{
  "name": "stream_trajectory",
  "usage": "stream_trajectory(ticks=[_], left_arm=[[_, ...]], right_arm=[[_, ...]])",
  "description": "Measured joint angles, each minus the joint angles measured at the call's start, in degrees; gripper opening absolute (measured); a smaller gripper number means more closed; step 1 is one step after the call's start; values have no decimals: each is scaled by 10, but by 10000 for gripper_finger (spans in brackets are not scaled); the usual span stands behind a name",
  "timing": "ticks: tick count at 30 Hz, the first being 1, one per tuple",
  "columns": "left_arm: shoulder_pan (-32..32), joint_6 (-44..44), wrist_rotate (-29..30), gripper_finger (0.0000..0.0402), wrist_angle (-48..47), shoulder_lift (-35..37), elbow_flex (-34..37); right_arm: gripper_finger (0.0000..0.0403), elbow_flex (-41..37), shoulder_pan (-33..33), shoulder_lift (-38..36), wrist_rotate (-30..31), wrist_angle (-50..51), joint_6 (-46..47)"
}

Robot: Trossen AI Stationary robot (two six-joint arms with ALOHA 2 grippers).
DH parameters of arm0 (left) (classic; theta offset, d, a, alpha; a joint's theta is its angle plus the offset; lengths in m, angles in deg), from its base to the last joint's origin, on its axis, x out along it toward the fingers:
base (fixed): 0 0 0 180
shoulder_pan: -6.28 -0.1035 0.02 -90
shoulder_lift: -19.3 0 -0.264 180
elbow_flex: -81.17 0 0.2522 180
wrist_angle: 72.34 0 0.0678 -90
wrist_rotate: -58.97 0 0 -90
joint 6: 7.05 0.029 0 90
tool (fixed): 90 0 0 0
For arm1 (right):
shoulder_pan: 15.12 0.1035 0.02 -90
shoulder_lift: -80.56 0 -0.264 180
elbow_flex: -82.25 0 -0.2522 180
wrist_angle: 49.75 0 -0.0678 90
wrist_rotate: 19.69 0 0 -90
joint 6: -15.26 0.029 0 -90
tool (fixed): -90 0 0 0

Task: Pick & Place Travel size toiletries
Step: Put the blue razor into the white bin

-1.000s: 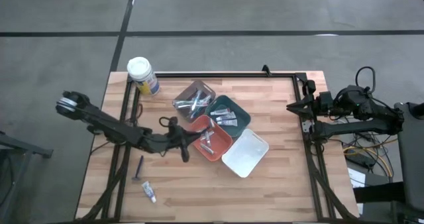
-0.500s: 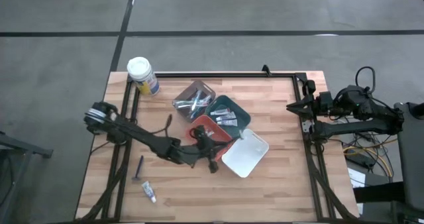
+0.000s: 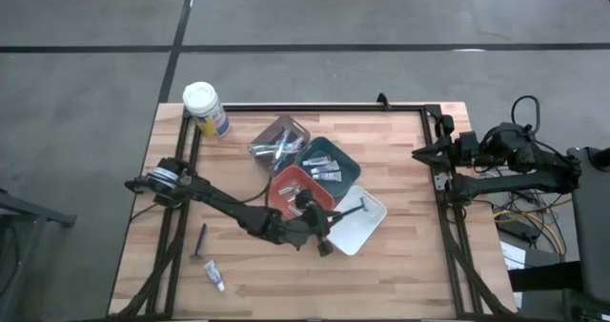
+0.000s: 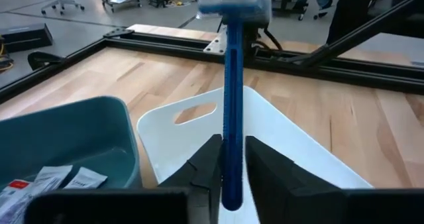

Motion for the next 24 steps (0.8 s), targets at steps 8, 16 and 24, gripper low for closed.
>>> stream_trajectory(ticks=[8, 16, 24], left_arm=[[1, 2, 0, 126, -13, 11, 1], [11, 31, -5, 142, -41, 29, 1], [20, 30, -6, 142, -104, 64, 1]], right_arm=[[34, 0, 0, 0, 0, 0, 0], [34, 0, 0, 0, 0, 0, 0], [34, 0, 0, 0, 0, 0, 0]])
